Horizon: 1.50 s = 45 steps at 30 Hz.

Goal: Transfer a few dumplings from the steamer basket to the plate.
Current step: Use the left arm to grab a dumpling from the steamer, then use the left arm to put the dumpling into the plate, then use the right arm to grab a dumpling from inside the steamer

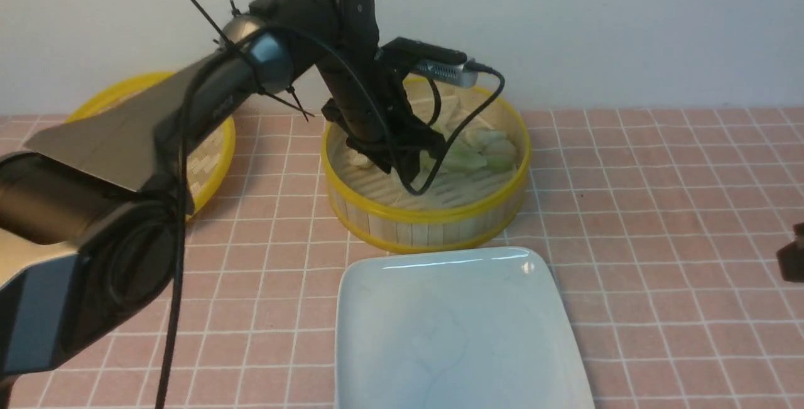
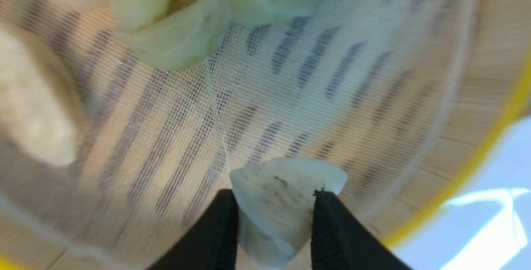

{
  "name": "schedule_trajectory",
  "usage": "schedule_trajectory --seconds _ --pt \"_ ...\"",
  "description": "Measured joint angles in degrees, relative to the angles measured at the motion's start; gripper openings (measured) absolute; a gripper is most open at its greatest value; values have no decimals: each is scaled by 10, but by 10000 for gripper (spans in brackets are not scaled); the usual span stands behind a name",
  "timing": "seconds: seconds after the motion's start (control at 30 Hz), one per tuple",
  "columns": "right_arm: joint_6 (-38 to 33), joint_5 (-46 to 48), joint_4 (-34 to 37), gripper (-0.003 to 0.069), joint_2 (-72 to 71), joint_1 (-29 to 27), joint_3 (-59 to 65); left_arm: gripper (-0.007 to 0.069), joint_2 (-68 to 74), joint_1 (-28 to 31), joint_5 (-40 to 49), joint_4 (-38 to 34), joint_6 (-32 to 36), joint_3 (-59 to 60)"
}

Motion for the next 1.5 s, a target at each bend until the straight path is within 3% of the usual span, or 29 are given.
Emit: schedule_trajectory --seconds 0.3,0.53,0.67,0.87,0.97,1.03,1.13,1.2,1.27,1.33,1.5 --pt "-1 0 0 -10 0 0 0 206 -161 0 8 -18 -18 41" --pt "-4 -1 27 -10 0 0 0 204 -258 -26 8 -38 -49 283" --pt "-22 -2 53 -10 0 0 0 204 -244 -67 2 -39 -49 393" --pt "-42 -15 70 -10 2 0 -2 205 -193 -110 -44 -28 -49 418" --pt "-49 -11 83 -10 24 10 -32 272 -174 -121 -48 -17 -49 418" --pt "-51 8 88 -10 56 27 -75 356 -171 -124 -51 -16 -51 414" --pt "-51 23 87 -10 98 56 -128 407 -173 -124 -40 -12 -67 390" --pt "-52 23 78 -10 132 77 -164 365 -183 -124 -30 0 -83 368" --pt "-54 13 58 -10 185 107 -208 247 -210 -124 -15 25 -102 348" --pt "-58 -5 36 -10 235 126 -256 80 -255 -124 -9 69 -128 341" --pt "-65 -42 17 -5 358 153 -360 -1 -367 -124 4 145 -185 343"
